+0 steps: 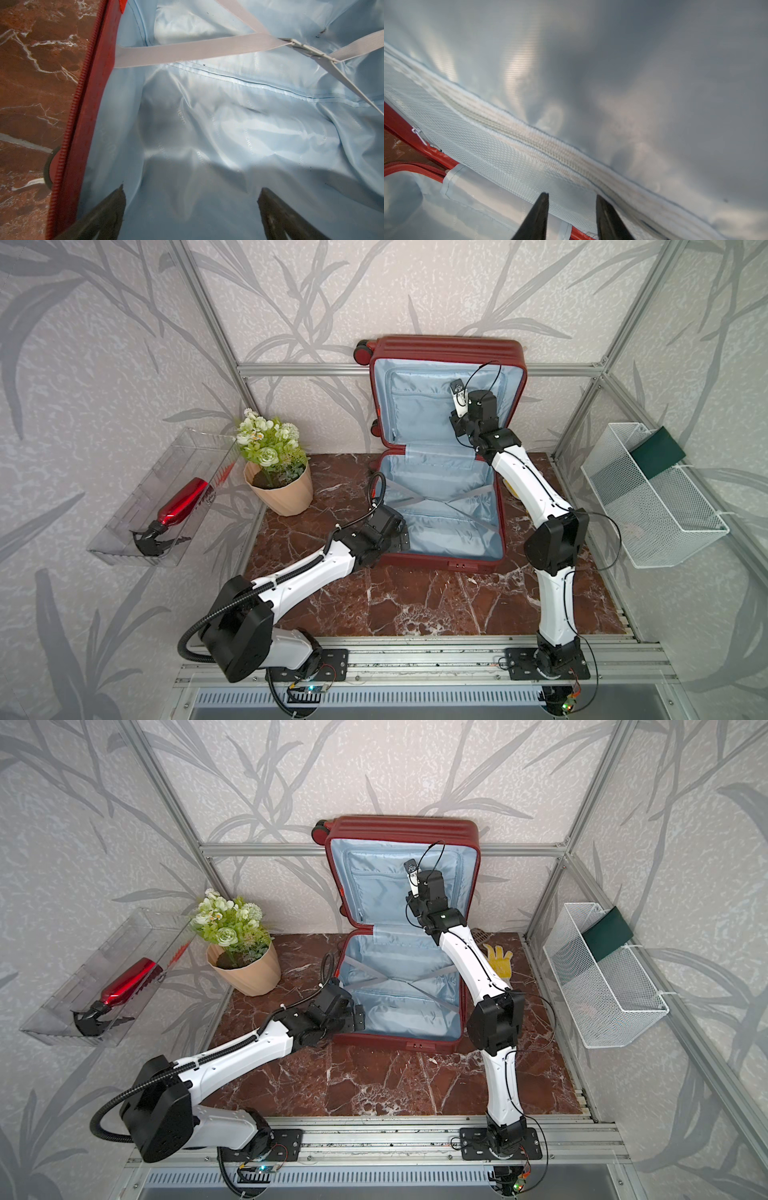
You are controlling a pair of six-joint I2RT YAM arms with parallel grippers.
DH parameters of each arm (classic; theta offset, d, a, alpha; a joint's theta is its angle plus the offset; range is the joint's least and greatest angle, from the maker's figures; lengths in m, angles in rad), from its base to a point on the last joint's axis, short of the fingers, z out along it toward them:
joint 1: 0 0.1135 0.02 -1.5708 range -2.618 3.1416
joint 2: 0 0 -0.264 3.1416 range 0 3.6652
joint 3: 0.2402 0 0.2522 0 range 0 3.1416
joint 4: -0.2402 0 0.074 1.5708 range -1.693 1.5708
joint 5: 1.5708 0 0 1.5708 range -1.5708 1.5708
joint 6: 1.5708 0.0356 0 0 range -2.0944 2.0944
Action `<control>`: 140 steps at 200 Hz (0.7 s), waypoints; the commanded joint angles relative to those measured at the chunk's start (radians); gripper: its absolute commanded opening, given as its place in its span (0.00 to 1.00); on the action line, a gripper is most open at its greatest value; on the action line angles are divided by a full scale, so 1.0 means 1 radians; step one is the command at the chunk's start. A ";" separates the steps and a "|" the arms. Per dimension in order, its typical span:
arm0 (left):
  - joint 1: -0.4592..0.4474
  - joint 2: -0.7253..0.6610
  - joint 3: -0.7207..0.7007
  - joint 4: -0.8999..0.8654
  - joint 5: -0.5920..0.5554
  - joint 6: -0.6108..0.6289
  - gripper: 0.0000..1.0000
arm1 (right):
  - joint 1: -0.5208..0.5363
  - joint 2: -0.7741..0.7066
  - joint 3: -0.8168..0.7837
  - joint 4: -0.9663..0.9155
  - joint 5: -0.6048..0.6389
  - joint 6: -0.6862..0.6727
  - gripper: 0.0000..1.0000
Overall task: Open the suitcase zippers
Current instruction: Open the suitcase at the center of the board.
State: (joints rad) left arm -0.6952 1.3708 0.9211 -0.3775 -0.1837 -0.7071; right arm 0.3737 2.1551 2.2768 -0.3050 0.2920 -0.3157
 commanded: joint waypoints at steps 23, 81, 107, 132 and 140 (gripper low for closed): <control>-0.052 -0.005 -0.062 -0.114 -0.017 -0.086 0.99 | -0.004 -0.082 -0.007 -0.004 -0.016 0.020 0.40; -0.101 -0.085 -0.128 -0.178 -0.036 -0.119 0.99 | -0.011 -0.122 -0.038 0.007 -0.014 0.016 0.42; -0.101 -0.103 -0.144 -0.205 -0.046 -0.117 0.99 | -0.013 -0.140 -0.048 0.004 -0.020 0.021 0.43; -0.102 -0.126 -0.149 -0.236 -0.046 -0.116 0.99 | -0.013 -0.163 -0.074 0.009 -0.022 0.018 0.44; -0.102 -0.137 -0.156 -0.243 -0.046 -0.119 0.99 | -0.013 -0.174 -0.089 0.012 -0.022 0.013 0.45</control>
State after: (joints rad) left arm -0.7929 1.2484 0.8284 -0.3927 -0.2276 -0.7662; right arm 0.3653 2.0430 2.2177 -0.3176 0.2779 -0.3065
